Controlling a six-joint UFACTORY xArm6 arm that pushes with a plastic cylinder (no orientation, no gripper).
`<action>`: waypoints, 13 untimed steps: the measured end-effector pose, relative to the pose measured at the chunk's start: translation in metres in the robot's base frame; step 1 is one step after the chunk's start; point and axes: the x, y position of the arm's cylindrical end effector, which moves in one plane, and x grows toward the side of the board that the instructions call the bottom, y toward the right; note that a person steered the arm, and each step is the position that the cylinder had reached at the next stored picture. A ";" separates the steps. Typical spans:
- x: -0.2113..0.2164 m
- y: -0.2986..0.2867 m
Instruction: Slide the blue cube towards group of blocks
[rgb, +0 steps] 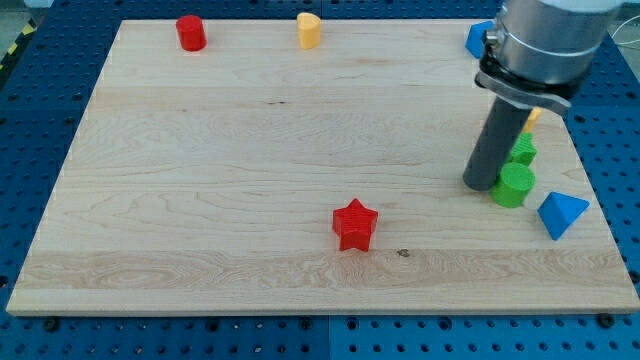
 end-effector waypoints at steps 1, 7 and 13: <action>0.006 0.006; 0.050 -0.042; -0.169 -0.061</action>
